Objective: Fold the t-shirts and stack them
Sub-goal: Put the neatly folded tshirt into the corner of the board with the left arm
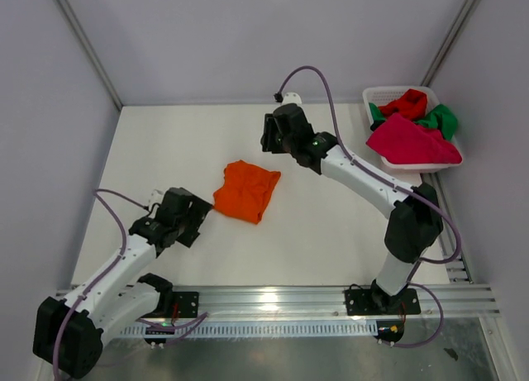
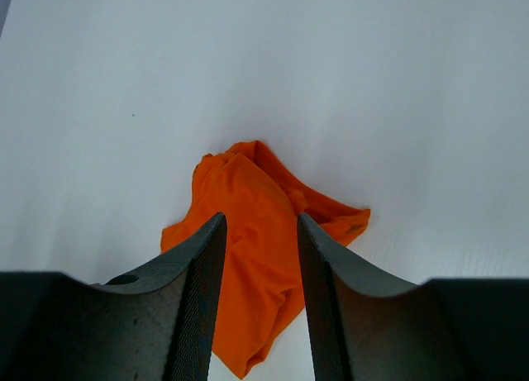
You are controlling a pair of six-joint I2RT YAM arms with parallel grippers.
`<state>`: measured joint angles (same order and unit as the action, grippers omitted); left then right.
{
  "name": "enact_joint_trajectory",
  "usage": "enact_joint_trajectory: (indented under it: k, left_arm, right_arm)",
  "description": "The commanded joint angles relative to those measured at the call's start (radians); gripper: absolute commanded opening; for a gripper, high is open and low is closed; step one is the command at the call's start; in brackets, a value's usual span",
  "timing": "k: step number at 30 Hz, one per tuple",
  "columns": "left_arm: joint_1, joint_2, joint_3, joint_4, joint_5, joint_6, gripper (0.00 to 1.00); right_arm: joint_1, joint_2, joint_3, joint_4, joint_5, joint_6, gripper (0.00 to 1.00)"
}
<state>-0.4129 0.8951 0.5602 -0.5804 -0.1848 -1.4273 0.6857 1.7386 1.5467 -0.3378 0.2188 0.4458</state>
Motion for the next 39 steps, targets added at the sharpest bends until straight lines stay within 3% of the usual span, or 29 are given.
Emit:
enact_joint_trajectory:
  k: [1, 13, 39]
  left_arm:
    - [-0.02, 0.027, -0.028, 0.129, -0.047, -0.084, 0.98]
    - [-0.118, 0.29, 0.063, 0.26, -0.067, -0.094, 0.98]
    - [-0.156, 0.562, 0.175, 0.35, -0.033, -0.044, 0.95]
  right_arm:
    - [0.0, -0.076, -0.017, 0.025, 0.025, -0.032, 0.44]
    - [-0.006, -0.106, -0.069, 0.02, 0.025, -0.062, 0.44]
    - [-0.025, -0.137, -0.108, 0.017, 0.03, -0.07, 0.44]
